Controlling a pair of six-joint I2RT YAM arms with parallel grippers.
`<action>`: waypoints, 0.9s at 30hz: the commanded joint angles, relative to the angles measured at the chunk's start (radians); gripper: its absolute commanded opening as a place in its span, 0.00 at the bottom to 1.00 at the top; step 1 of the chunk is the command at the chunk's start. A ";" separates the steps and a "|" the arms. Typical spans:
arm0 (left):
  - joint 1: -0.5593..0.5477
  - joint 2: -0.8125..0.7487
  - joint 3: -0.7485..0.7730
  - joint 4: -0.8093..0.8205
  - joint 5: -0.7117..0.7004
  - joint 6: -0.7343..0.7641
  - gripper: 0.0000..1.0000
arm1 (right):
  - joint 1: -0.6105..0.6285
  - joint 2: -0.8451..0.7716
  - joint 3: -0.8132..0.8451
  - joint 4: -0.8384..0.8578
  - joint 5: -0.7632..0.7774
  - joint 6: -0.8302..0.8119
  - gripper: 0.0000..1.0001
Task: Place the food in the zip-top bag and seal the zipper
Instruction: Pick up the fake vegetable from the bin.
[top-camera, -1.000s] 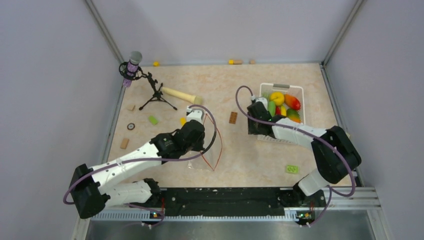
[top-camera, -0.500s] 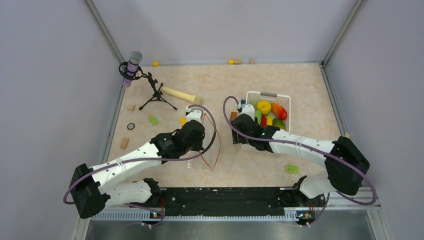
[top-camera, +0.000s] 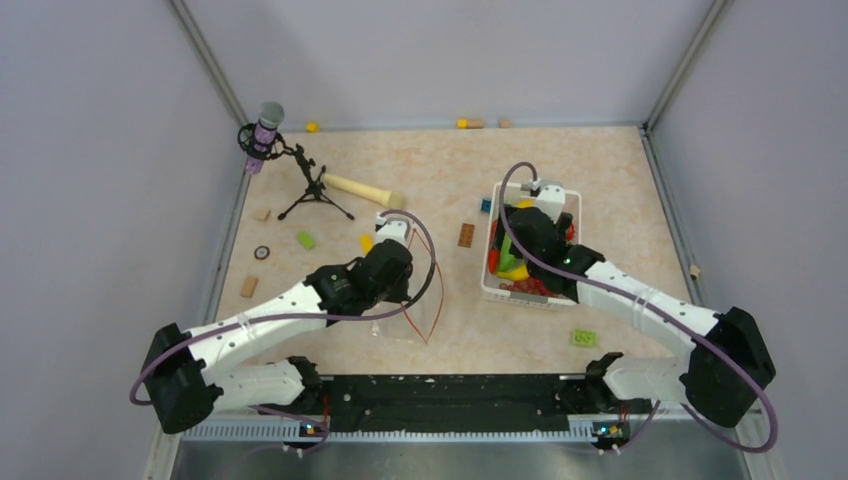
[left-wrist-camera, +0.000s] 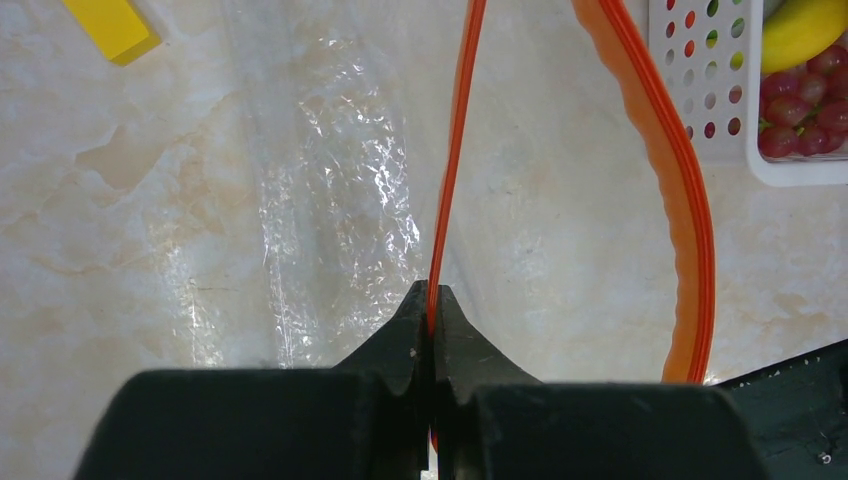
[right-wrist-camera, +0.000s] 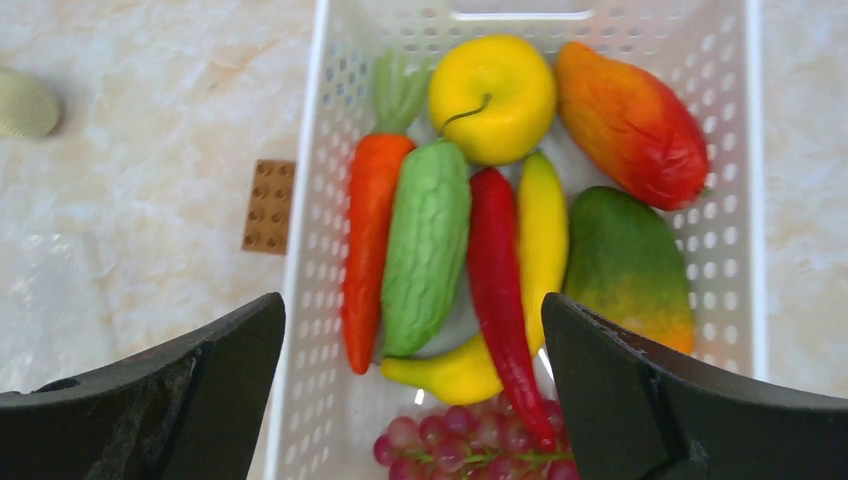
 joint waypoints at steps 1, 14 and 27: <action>0.004 0.009 0.033 0.044 0.017 -0.004 0.00 | -0.083 0.011 -0.013 0.066 -0.001 0.022 0.98; 0.004 0.049 0.050 0.033 0.028 0.004 0.00 | -0.212 0.263 0.059 0.222 -0.130 0.066 0.76; 0.004 0.103 0.089 -0.006 0.053 0.013 0.00 | -0.243 0.429 0.085 0.357 -0.178 0.054 0.57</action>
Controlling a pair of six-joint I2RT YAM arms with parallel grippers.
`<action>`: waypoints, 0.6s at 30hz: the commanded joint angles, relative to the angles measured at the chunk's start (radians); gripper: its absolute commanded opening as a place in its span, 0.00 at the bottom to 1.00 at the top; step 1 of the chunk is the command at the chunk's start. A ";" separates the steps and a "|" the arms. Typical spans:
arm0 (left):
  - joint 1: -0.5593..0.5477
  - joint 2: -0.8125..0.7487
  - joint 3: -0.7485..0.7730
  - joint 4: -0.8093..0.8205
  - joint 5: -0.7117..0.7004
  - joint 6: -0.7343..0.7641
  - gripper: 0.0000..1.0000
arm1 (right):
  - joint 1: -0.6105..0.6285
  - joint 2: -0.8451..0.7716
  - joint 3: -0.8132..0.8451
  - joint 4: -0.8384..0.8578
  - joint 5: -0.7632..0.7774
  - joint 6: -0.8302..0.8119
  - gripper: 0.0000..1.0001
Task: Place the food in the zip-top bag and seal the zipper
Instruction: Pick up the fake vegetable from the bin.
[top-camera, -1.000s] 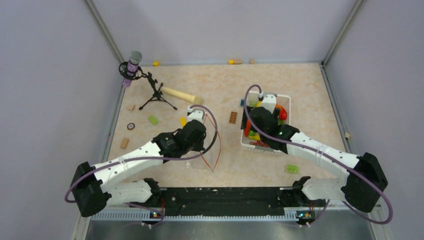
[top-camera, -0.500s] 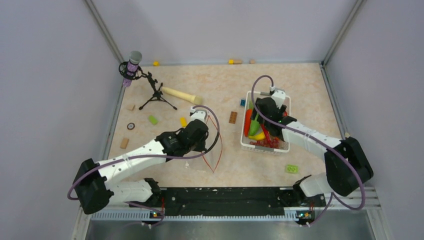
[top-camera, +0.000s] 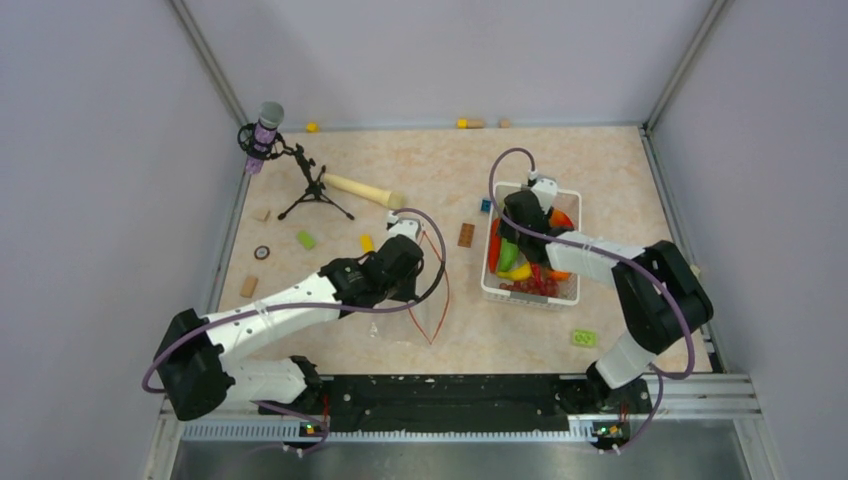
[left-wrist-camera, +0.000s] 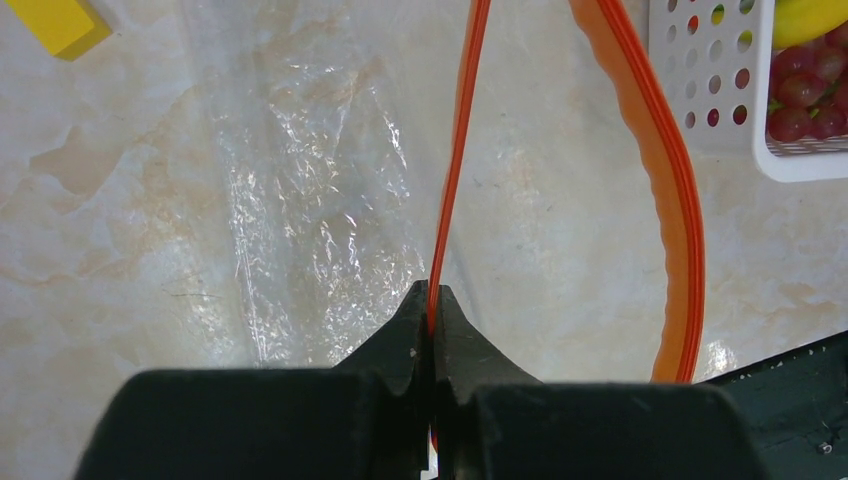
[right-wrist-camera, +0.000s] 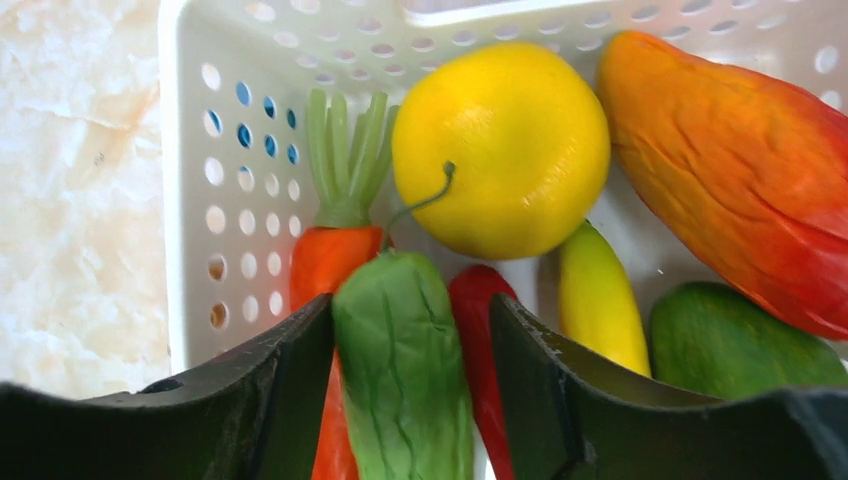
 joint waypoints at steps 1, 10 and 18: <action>0.004 0.009 0.046 -0.006 0.008 0.009 0.00 | -0.011 0.044 0.057 0.064 -0.022 0.001 0.54; 0.004 0.009 0.044 0.003 0.029 0.013 0.00 | -0.015 -0.018 0.039 0.040 -0.033 -0.024 0.19; 0.003 0.012 0.052 0.001 0.063 0.020 0.00 | -0.015 -0.233 -0.073 0.082 0.021 -0.080 0.06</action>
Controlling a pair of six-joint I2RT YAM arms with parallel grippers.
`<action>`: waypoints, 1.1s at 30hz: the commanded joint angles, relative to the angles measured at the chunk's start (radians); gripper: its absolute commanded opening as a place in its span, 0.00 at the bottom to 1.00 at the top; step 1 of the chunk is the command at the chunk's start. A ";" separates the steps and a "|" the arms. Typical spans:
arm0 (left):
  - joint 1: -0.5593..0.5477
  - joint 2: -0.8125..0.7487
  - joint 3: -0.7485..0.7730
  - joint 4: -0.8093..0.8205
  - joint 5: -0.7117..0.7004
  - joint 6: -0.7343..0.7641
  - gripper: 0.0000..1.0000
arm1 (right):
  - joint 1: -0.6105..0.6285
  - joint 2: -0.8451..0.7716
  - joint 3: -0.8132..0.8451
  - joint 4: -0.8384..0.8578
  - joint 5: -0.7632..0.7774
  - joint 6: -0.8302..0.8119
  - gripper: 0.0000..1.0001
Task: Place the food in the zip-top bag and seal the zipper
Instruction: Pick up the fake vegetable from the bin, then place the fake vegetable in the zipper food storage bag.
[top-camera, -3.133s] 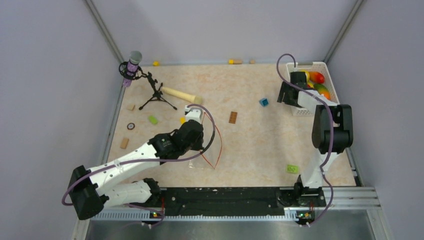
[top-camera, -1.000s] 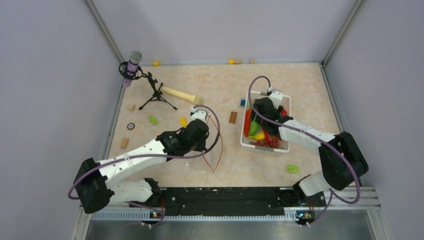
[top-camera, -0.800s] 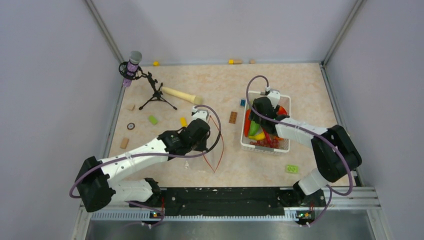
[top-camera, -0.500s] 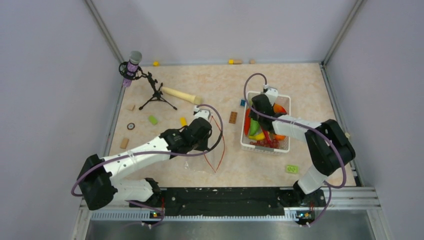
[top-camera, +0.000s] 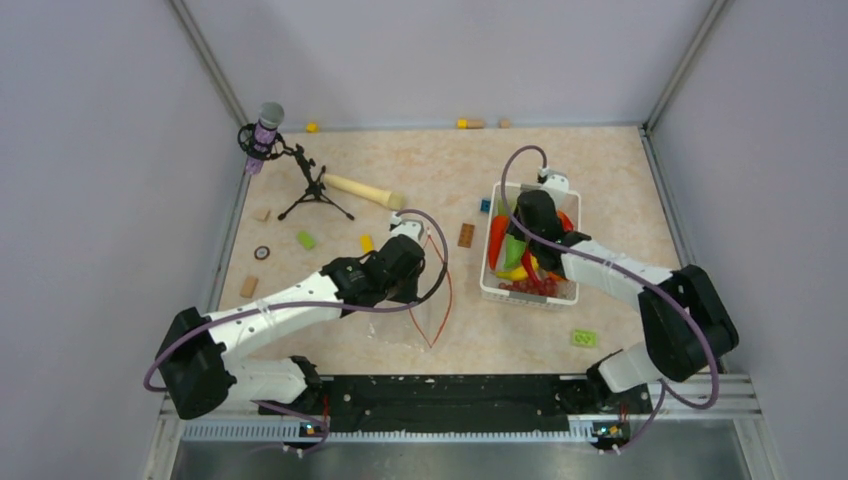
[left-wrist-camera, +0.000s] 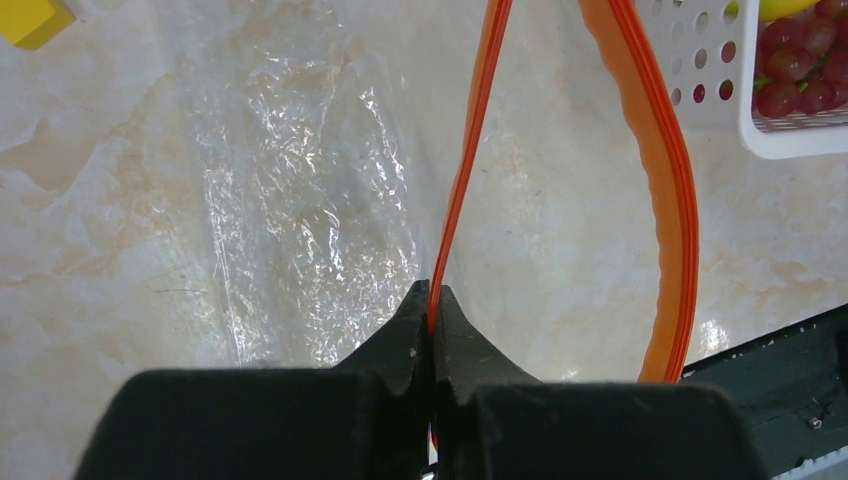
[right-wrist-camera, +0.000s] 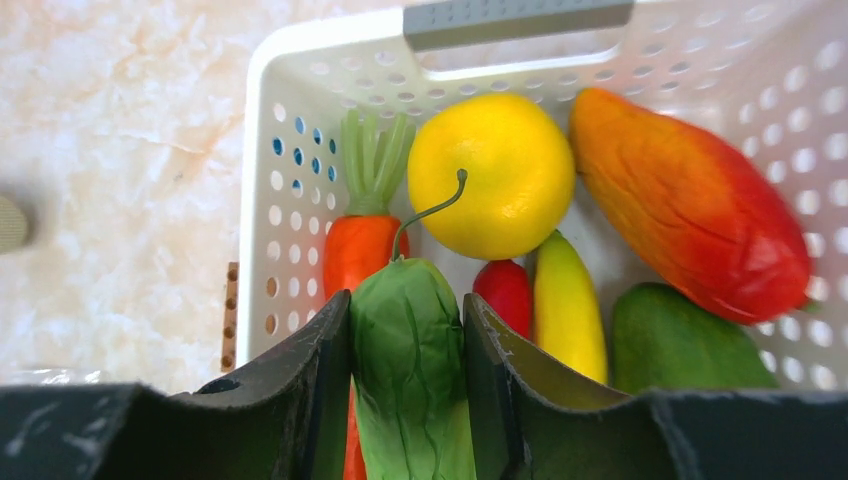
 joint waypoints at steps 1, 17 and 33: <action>0.004 -0.006 0.042 0.011 0.031 0.018 0.00 | -0.006 -0.177 -0.065 0.083 0.037 -0.063 0.06; 0.004 -0.079 0.015 0.038 0.084 0.007 0.00 | 0.201 -0.629 -0.342 0.721 -0.609 -0.186 0.00; 0.004 -0.119 -0.006 0.067 0.132 -0.019 0.00 | 0.491 -0.340 -0.421 1.241 -0.491 -0.323 0.00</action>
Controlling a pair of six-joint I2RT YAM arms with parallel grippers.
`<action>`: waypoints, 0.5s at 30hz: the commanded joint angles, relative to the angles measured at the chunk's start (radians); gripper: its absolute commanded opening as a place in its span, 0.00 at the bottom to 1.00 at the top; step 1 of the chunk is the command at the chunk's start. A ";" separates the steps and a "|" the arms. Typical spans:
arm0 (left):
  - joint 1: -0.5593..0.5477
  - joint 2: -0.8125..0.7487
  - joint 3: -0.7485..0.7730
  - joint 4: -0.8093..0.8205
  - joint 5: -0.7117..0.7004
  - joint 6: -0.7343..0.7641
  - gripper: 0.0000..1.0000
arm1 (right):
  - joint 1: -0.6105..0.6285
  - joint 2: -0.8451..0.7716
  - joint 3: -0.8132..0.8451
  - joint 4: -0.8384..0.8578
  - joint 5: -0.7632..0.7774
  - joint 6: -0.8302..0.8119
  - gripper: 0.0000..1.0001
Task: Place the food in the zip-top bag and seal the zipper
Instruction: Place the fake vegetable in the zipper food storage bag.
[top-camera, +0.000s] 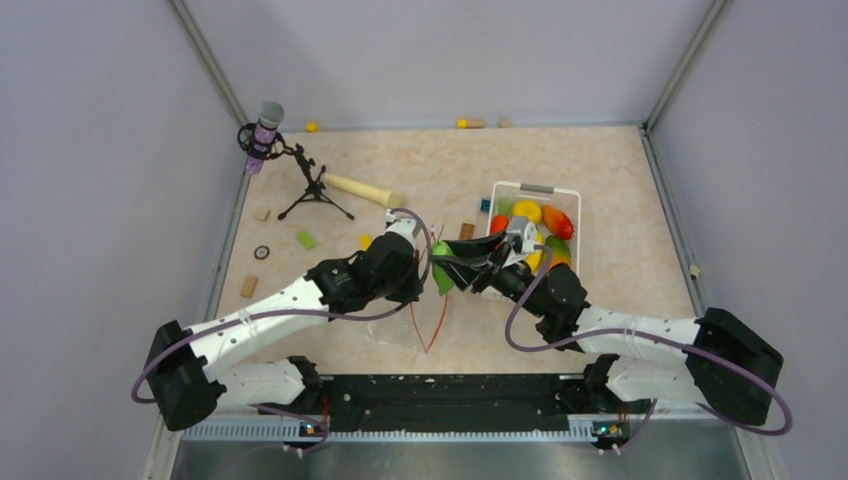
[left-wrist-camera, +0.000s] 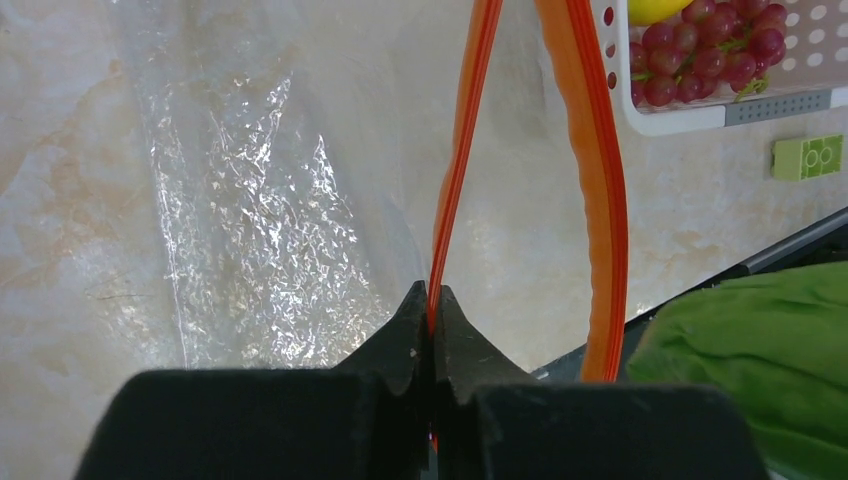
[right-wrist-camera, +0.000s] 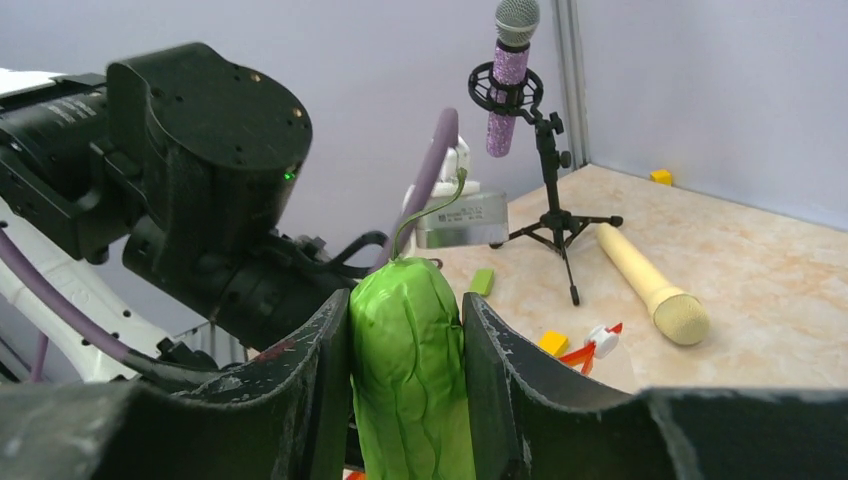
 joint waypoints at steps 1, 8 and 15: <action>-0.003 -0.051 -0.009 0.051 0.028 -0.006 0.00 | 0.031 0.060 -0.033 0.239 0.036 -0.028 0.00; -0.002 -0.121 -0.056 0.108 0.044 -0.025 0.00 | 0.044 0.120 -0.048 0.304 0.050 -0.013 0.00; -0.001 -0.163 -0.073 0.125 0.064 -0.029 0.00 | 0.048 0.169 -0.040 0.301 0.085 -0.023 0.00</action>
